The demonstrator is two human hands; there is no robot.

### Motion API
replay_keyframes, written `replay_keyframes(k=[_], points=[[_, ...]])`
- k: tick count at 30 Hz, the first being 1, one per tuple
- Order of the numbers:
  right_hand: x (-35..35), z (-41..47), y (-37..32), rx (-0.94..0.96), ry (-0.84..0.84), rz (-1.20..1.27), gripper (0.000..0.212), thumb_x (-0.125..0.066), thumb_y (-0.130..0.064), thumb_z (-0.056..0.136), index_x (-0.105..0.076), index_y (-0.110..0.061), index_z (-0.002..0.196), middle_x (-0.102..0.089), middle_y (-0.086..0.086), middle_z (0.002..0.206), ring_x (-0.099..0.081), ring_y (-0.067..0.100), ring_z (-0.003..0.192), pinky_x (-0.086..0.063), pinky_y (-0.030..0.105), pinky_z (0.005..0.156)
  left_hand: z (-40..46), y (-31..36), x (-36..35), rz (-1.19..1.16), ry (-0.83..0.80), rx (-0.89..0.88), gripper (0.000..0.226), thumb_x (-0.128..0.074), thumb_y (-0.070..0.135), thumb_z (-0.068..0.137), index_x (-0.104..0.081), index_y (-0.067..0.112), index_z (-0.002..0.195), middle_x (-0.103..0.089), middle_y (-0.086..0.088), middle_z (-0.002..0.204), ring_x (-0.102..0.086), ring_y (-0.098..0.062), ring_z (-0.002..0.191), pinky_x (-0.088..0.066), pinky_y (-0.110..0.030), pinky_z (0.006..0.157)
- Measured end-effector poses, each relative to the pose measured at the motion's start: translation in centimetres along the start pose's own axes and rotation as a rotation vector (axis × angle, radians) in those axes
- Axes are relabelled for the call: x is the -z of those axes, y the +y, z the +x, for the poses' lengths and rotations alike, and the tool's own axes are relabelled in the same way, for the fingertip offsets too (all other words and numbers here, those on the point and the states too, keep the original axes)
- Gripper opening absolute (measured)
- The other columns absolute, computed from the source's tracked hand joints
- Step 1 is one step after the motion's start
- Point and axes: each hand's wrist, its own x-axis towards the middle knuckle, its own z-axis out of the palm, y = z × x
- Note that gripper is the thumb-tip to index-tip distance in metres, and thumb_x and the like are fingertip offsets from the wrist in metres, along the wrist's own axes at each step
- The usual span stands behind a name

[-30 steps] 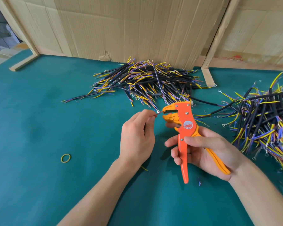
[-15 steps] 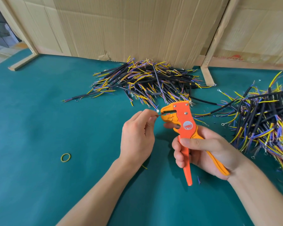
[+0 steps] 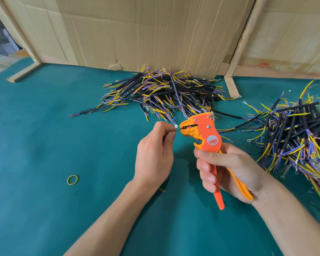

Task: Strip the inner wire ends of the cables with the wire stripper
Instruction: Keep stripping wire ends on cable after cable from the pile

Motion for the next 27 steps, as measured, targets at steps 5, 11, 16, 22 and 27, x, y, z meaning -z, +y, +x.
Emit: replay_keyframes(k=[5,11,16,22,27], points=[[-0.6,0.3,0.4,0.048,0.096,0.025,0.031,-0.073,-0.020,0.081,-0.046,-0.015,0.068,-0.028,0.003,0.060,-0.026,0.012,0.040,-0.027,0.019,0.035,-0.2,0.2,-0.1,-0.027,-0.045,0.055,0.021,-0.060,0.016,0.099,-0.043,0.029,0.101,-0.060,0.010,0.073,-0.058,-0.021,0.069,-0.047,-0.039,0.067],[-0.3,-0.1,0.3,0.036,-0.025,0.129,0.037,-0.091,-0.018,0.068,-0.064,-0.006,0.090,-0.056,0.017,0.071,-0.054,0.027,0.052,-0.049,0.035,0.049,0.0,-0.1,0.1,-0.020,-0.025,0.028,0.004,-0.057,0.013,0.099,-0.059,0.016,0.099,-0.060,0.005,0.074,-0.059,-0.025,0.067,-0.049,-0.042,0.065],[1.0,-0.2,-0.1,0.056,0.094,0.166,0.034,-0.073,-0.005,0.074,-0.066,0.003,0.107,-0.067,0.033,0.095,-0.070,0.043,0.080,-0.060,0.050,0.075,0.4,-0.2,0.2,-0.150,-0.019,0.202,0.014,-0.057,0.016,0.101,-0.061,0.021,0.089,-0.062,0.004,0.065,-0.057,-0.013,0.061,-0.042,-0.017,0.056],[0.9,-0.2,-0.2,-0.035,0.023,0.068,0.037,-0.068,-0.003,0.080,-0.062,0.006,0.116,-0.065,0.037,0.099,-0.069,0.045,0.083,-0.059,0.051,0.078,0.8,-0.5,0.4,-0.297,-0.047,0.309,0.019,-0.054,0.019,0.103,-0.061,0.019,0.086,-0.056,0.012,0.058,-0.040,-0.003,0.047,-0.033,-0.014,0.048],[0.6,0.0,-0.3,-0.077,-0.006,-0.014,0.034,-0.071,-0.003,0.079,-0.066,0.005,0.112,-0.066,0.034,0.096,-0.068,0.045,0.081,-0.058,0.050,0.076,0.7,-0.4,0.2,-0.314,-0.076,0.312,0.019,-0.054,0.019,0.103,-0.061,0.018,0.086,-0.056,0.012,0.058,-0.040,-0.005,0.048,-0.034,-0.016,0.047]])
